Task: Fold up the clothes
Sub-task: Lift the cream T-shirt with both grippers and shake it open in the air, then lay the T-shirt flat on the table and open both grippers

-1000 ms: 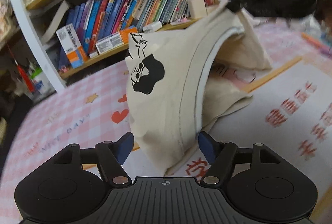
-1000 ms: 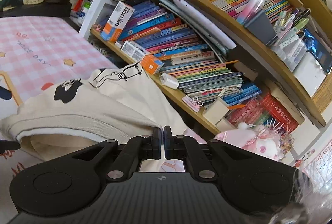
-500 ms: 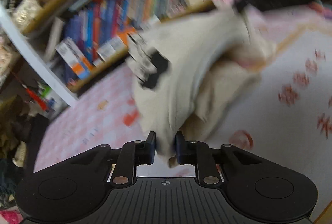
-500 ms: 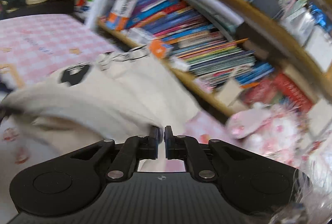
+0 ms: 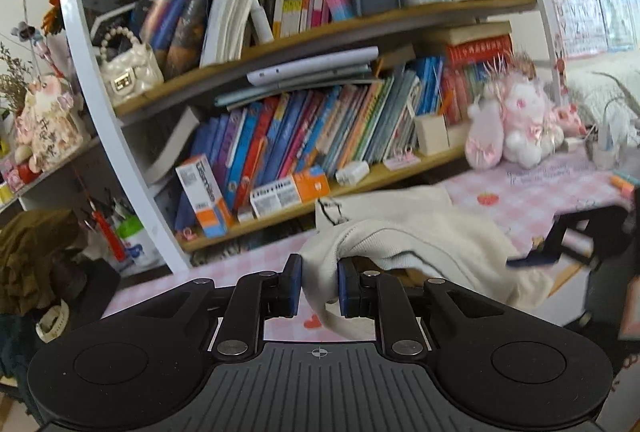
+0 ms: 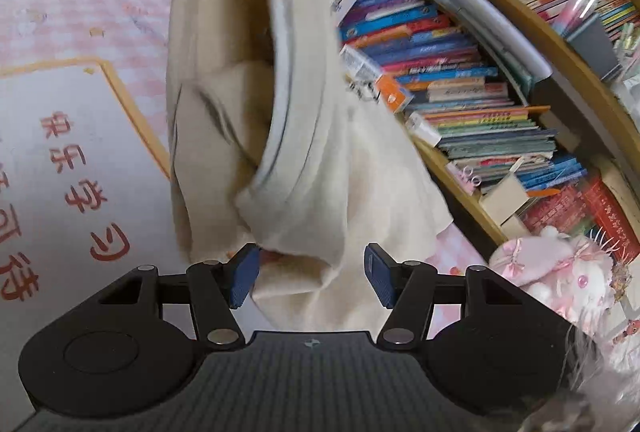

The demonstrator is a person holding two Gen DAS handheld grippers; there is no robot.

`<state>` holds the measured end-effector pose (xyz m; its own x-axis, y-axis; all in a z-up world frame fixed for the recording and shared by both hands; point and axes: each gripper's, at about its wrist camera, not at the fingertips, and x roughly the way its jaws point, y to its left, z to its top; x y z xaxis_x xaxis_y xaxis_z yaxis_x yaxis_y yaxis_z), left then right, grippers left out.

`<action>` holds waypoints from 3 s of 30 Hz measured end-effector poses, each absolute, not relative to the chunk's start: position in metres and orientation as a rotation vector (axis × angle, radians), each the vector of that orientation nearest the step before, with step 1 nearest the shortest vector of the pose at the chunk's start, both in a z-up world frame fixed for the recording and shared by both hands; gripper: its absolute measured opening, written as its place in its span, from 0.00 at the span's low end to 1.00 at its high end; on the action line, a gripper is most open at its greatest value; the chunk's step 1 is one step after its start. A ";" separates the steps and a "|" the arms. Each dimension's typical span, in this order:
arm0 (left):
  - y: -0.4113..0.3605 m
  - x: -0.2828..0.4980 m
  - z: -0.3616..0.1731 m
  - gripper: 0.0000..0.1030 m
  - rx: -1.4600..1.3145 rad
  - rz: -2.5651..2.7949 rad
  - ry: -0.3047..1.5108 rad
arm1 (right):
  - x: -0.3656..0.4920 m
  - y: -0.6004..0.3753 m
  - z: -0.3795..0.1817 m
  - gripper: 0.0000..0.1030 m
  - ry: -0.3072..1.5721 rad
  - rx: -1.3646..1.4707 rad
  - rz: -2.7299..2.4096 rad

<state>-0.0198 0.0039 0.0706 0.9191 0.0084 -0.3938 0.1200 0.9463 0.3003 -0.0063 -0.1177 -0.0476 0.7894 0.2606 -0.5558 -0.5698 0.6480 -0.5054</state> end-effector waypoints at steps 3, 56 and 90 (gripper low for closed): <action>0.006 -0.020 0.073 0.17 0.327 -0.074 0.394 | 0.001 -0.112 -0.058 0.52 0.471 -0.733 0.475; 0.114 0.078 0.042 0.16 0.164 -0.152 0.513 | 0.049 -0.154 0.079 0.03 0.485 -0.351 0.336; 0.155 0.038 -0.001 0.80 -0.028 0.059 0.721 | 0.101 -0.205 0.025 0.56 0.814 0.017 0.425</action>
<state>0.0378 0.1546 -0.0012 0.7493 0.0440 -0.6608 -0.0631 0.9980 -0.0051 0.1014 -0.2045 0.0245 0.6070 0.3739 -0.7012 -0.3612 0.9158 0.1756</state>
